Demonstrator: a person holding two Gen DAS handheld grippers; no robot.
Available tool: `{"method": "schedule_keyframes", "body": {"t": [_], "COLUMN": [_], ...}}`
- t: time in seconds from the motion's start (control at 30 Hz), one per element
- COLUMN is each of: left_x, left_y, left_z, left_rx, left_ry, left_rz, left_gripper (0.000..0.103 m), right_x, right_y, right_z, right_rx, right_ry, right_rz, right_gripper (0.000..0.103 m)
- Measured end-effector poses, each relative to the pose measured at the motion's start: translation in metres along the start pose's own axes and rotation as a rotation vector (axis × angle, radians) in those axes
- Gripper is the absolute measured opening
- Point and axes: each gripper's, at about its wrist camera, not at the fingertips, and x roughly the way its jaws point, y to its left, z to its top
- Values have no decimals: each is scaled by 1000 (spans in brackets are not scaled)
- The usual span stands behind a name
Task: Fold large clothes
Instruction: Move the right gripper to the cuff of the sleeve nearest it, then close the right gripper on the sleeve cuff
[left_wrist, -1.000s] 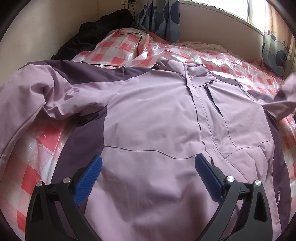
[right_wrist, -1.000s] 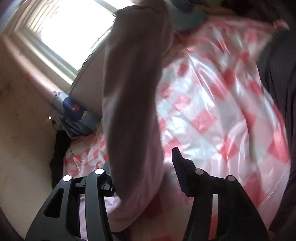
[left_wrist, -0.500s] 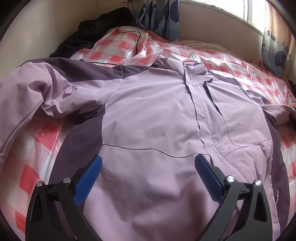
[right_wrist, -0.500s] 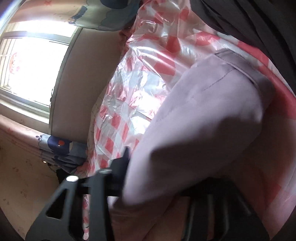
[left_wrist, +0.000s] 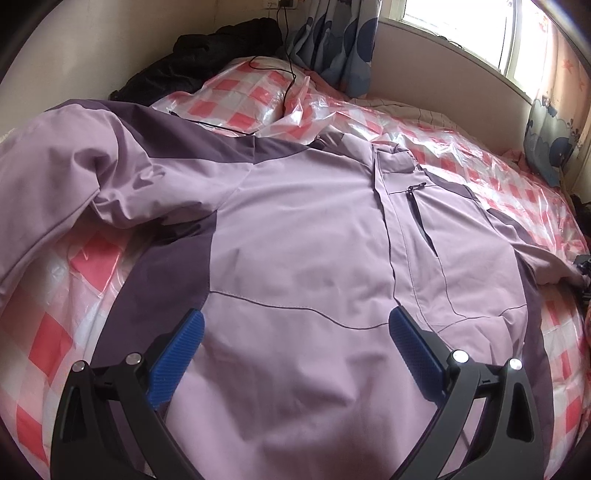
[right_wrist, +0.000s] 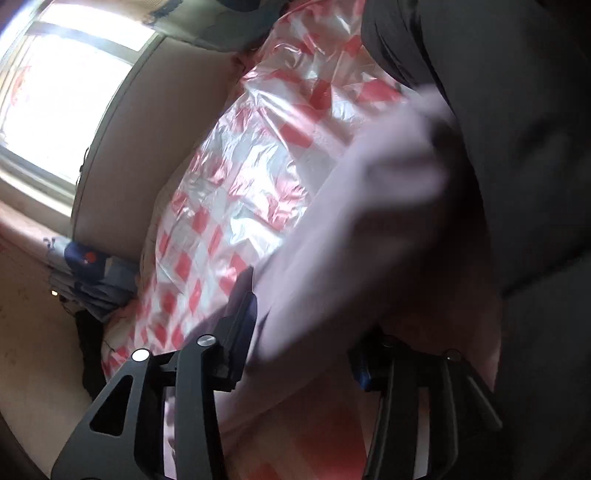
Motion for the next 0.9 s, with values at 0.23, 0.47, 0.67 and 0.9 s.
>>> {"method": "schedule_keyframes", "body": {"t": [0.23,0.47,0.67,0.9], "left_x": [-22,-144,-203,-189], "left_y": [4,45,125,212], "left_z": [7,-25,-87,-135], "left_rx": [23,40,76,-177], "left_ry": [-52,-89,-16,220], "left_rz": [-7,-161,-43,-102], "left_gripper": [96,96,96,96], "right_x": [-107,-189,-176,-169], "right_y": [55,58,52,43], "right_z": [-177,-334,-379,-407], "right_rx": [-309,-545,-588,-606], "right_ry": [420,799,900,876], "right_rz": [327,245,119,96], "right_gripper": [81,86,87,89]}}
